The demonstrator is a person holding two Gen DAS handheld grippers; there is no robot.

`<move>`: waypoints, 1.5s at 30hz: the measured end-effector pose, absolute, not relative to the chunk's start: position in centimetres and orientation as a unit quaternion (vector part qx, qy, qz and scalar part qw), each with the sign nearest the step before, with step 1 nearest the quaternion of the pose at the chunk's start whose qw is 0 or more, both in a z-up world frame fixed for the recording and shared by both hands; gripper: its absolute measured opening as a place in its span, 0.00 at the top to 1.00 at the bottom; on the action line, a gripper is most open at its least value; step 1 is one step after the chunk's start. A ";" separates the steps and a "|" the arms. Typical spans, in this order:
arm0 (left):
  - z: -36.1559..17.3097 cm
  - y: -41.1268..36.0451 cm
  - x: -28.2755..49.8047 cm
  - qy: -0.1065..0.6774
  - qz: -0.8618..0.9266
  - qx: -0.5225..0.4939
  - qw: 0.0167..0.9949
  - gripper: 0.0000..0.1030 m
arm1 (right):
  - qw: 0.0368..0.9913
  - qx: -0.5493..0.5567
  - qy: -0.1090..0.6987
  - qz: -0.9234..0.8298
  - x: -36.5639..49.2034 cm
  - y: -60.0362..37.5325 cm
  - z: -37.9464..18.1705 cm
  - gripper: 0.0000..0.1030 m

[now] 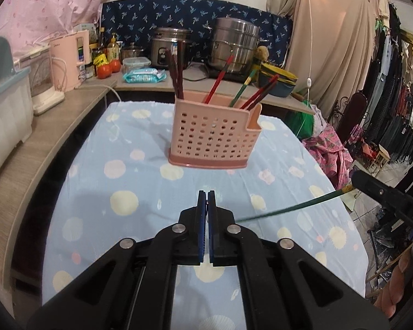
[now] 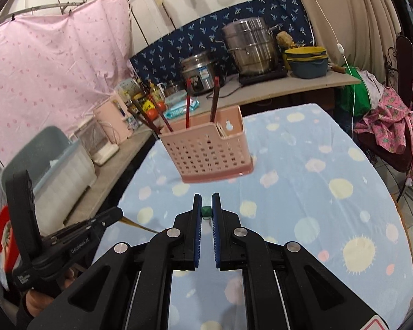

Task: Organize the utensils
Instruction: 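Carry the spoon and green chopstick over the basket and open both tools to drop them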

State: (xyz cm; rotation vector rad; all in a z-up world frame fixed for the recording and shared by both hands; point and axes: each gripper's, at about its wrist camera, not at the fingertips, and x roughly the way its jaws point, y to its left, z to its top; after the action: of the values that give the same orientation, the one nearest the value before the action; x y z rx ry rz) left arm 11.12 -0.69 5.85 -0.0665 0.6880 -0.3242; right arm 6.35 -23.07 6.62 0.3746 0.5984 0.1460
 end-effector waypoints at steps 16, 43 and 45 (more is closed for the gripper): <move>13.8 -2.4 18.0 0.264 -0.164 -0.009 0.951 0.99 | 0.962 0.173 0.193 0.079 14.1 -24.3 15.5 0.93; 13.6 -4.5 31.5 0.277 -0.125 0.013 0.953 0.99 | 0.966 0.150 0.203 0.052 29.1 -22.8 15.7 0.93; 13.5 -4.4 31.4 0.278 -0.125 0.007 0.952 0.98 | 0.965 0.150 0.210 0.054 29.4 -22.7 15.2 0.93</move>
State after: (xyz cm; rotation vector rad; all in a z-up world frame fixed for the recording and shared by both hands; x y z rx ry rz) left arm 31.40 -4.42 13.46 0.0152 0.5643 -0.2538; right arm 29.38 -22.67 15.22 0.3031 0.4260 0.1100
